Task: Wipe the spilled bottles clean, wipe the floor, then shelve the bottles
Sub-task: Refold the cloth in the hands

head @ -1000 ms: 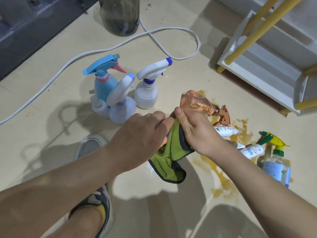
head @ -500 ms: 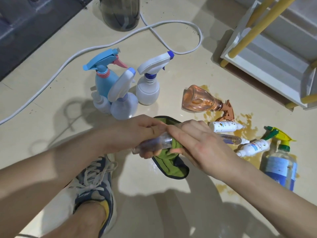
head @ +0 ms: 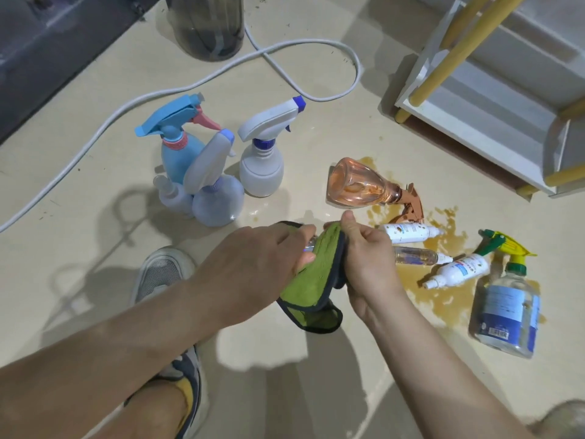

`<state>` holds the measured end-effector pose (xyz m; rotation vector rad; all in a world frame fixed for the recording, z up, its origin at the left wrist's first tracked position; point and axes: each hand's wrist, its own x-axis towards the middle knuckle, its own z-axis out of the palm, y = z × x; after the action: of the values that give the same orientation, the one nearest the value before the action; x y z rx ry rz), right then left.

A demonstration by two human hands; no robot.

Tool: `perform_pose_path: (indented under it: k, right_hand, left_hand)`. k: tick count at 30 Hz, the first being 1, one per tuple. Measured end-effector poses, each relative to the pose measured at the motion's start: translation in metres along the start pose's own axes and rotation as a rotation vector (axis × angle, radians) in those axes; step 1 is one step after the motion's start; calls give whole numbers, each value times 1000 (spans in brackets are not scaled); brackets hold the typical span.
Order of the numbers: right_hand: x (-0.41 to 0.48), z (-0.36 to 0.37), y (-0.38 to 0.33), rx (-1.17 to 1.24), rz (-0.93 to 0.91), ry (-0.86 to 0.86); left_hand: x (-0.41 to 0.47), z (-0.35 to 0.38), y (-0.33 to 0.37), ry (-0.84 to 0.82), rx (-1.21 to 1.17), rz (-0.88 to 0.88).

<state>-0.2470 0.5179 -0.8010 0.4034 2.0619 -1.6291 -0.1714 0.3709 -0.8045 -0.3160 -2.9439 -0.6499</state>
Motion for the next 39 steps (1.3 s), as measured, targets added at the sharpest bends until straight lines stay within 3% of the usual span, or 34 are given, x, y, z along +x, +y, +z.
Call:
perform_pose_path:
  k: [3,5,7,9,11,14,18,21,24,27,30,33,39]
  right_hand:
    - [-10,-5,-1,387,52,212]
    - [-19,-13,-6,590,-5,194]
    - [-31,-6,-14,549,-98,60]
    - [-37,14,-14,299,-227,24]
    - [-44,33,-6,61,-358,68]
    - [-63,46,22,28,-353,67]
    - [-86,41,28,81,-325,89]
    - [-56,35,6,106,-298,162]
    - [-46,39,-3,135,-304,142]
    - [-74,46,19,50,-330,123]
    - [-92,43,43,-79,-393,96]
    - [-93,37,44,-157,-428,18]
    - [-74,44,24,11,-260,-3]
  left_hand:
    - [-2,0,1,-16,-144,-255]
    - [-5,3,-3,-68,-425,-458]
    - [-3,1,8,-67,-934,-686]
    - [3,-2,24,-35,-1136,-798]
    - [10,-5,34,40,-1077,-782]
    - [17,-10,30,171,-916,-702]
    - [16,-9,29,127,-881,-665]
    - [9,-7,34,44,-1037,-690]
    - [0,-2,35,-20,-1042,-624]
    - [-2,-2,31,68,-1050,-788]
    - [-1,1,21,94,-1135,-1052]
    - [-4,2,13,111,-1332,-1179]
    - [3,-7,23,1,-1815,-1051]
